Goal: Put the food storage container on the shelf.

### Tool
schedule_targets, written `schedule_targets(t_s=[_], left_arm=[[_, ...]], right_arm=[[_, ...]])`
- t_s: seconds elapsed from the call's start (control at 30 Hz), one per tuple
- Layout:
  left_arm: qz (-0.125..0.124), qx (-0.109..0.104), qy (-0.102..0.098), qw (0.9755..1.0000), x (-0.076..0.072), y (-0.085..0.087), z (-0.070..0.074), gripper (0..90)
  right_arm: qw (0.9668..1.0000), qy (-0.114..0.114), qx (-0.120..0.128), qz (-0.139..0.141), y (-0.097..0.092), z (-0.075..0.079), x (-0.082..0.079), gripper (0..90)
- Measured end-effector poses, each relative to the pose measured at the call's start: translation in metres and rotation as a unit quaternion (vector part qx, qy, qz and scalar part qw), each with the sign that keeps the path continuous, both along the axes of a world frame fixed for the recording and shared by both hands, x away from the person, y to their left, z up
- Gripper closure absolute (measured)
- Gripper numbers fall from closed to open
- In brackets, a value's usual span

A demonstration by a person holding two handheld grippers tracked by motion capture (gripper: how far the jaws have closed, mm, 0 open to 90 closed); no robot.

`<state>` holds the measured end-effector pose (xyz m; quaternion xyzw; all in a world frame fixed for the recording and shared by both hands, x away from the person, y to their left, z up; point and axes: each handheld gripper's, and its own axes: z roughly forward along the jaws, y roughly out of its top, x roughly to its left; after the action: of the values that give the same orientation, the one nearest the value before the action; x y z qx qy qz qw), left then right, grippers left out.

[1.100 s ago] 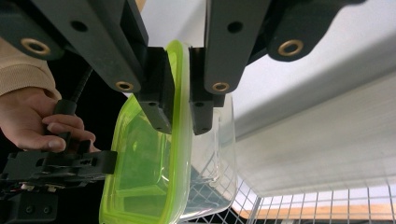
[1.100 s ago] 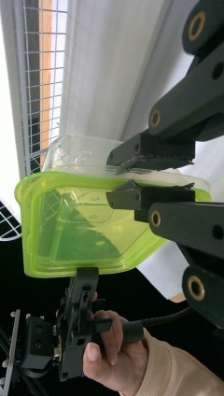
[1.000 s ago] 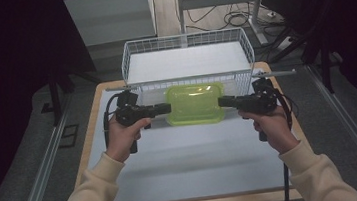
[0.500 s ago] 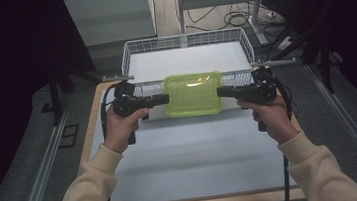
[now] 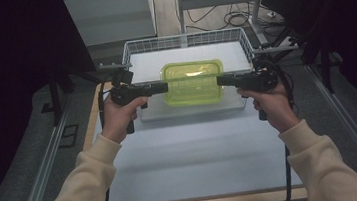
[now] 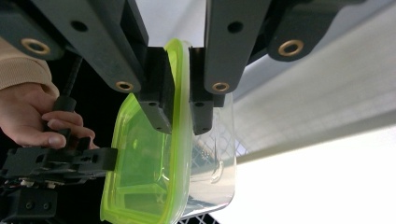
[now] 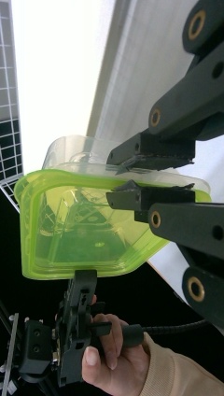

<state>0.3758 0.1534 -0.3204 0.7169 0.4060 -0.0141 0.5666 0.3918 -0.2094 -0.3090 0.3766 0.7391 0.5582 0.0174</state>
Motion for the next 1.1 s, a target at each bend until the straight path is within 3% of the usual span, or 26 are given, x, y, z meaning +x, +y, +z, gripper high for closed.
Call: schedule_targets(t_s=[0.1,0.27,0.57,1.1], left_arm=[[-0.001,-0.002,-0.001,1.0000,0.005,0.000,0.001,81.6],[0.006,-0.016,0.019,0.9997,0.024,0.002,0.001,81.6],[0.010,-0.022,0.046,0.9986,0.052,0.006,0.002,81.4],[0.028,-0.029,0.071,0.9966,0.105,0.006,0.002,80.7]], right_arm=[[1.0000,0.003,0.001,-0.001,0.000,0.003,0.006,80.2],[1.0000,0.007,0.002,-0.007,0.002,0.008,0.022,80.1],[0.9996,0.024,0.005,-0.015,0.007,0.012,0.048,80.0],[0.9974,0.050,-0.019,-0.049,0.015,0.030,0.094,80.0]])
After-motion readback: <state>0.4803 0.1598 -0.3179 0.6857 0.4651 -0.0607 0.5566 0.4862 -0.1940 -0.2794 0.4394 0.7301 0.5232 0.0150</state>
